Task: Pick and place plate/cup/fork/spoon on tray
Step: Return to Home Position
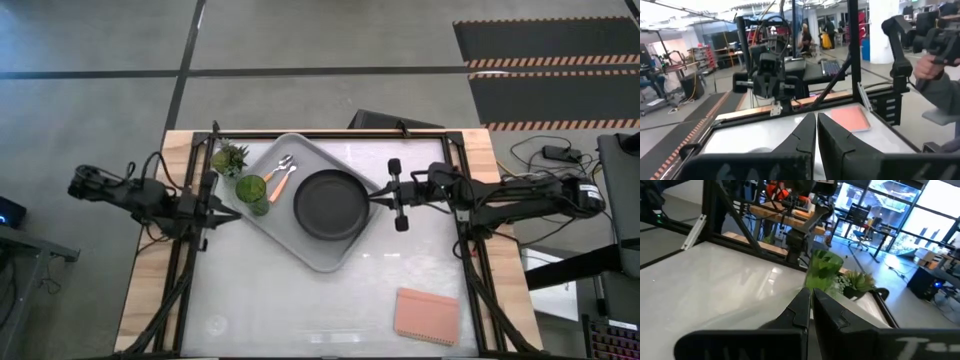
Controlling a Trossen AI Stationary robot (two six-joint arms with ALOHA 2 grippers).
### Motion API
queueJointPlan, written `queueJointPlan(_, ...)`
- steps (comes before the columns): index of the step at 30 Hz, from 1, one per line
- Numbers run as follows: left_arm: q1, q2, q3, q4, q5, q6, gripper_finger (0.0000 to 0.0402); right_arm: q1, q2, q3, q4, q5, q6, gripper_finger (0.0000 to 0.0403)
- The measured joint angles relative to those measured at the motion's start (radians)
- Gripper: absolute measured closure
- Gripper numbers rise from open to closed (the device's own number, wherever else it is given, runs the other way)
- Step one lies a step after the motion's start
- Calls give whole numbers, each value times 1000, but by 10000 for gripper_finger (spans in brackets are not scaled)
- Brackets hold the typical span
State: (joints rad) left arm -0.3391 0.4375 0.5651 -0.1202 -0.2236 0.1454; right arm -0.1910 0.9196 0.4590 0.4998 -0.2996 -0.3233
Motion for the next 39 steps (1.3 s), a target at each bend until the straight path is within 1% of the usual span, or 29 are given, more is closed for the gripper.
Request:
queueJointPlan(5,18,-65,-52,6,-17,-8,401,-31,-25,-28,8,-5,2,394)
queueJointPlan(11,27,-176,-109,7,-47,-9,401,-73,-64,-58,7,-19,13,394)
queueJointPlan(18,27,-292,-183,35,-47,-9,401,-106,-108,-98,9,-24,9,394)
queueJointPlan(23,27,-364,-230,34,-73,-10,401,-140,-157,-151,46,-45,10,394)
queueJointPlan(28,27,-423,-267,34,-74,-10,401,-174,-223,-204,68,-52,26,394)
queueJointPlan(31,27,-436,-294,30,-81,-11,401,-190,-268,-236,68,-53,37,394)
queueJointPlan(34,27,-433,-310,33,-101,-12,401,-203,-315,-267,68,-77,54,394)
queueJointPlan(39,27,-425,-315,30,-116,-28,401,-209,-390,-313,68,-102,79,394)
